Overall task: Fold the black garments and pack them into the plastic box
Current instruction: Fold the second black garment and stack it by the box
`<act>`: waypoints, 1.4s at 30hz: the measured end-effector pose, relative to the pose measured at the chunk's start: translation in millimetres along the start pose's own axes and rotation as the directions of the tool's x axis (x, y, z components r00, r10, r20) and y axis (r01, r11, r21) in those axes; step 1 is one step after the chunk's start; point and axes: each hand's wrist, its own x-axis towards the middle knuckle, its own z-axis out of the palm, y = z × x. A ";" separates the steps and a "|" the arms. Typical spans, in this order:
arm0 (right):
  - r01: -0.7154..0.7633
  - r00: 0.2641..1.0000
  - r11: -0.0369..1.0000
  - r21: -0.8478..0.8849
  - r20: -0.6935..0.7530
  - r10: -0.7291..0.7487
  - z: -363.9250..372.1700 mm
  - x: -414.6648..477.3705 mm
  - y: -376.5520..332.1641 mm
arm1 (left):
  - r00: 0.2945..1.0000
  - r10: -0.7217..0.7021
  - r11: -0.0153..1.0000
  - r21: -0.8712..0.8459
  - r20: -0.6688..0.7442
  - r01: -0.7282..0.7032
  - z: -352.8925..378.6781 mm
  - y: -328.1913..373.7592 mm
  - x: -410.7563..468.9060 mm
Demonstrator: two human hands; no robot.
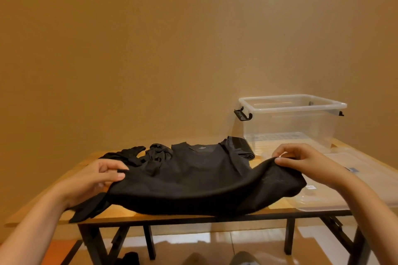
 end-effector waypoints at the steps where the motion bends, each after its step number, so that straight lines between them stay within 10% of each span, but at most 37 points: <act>1: -0.011 1.000 1.000 -0.009 -0.002 0.011 0.0 7.7 0.6 | 1.000 -0.003 1.000 0.018 -0.021 0.004 -0.2 1.2 6.2; 8: -0.141 0.986 0.977 -0.162 -0.113 0.124 3.1 104.1 11.0 | 0.961 -0.042 0.992 0.103 -0.273 0.073 -19.6 -4.6 101.2; 15: -0.135 0.903 0.890 -0.436 -0.423 -0.071 -20.5 278.3 7.3 | 0.807 0.186 0.880 0.461 -0.560 0.117 -97.7 54.1 244.7; 20: 0.094 0.543 0.920 -0.380 -0.755 -0.367 -92.7 351.9 -90.6 | 0.472 0.370 0.921 0.249 -0.800 -0.300 -163.5 191.4 277.6; 25: 0.334 0.317 0.843 -0.422 -0.791 -0.522 -108.8 364.2 -148.7 | 0.371 0.480 0.831 0.276 -0.795 -0.484 -173.3 233.5 262.0; 42: 0.230 0.596 0.917 -0.325 -0.698 -0.397 -15.9 256.2 -46.7 | 0.578 0.318 0.943 0.186 -0.752 -0.277 -88.4 79.5 157.5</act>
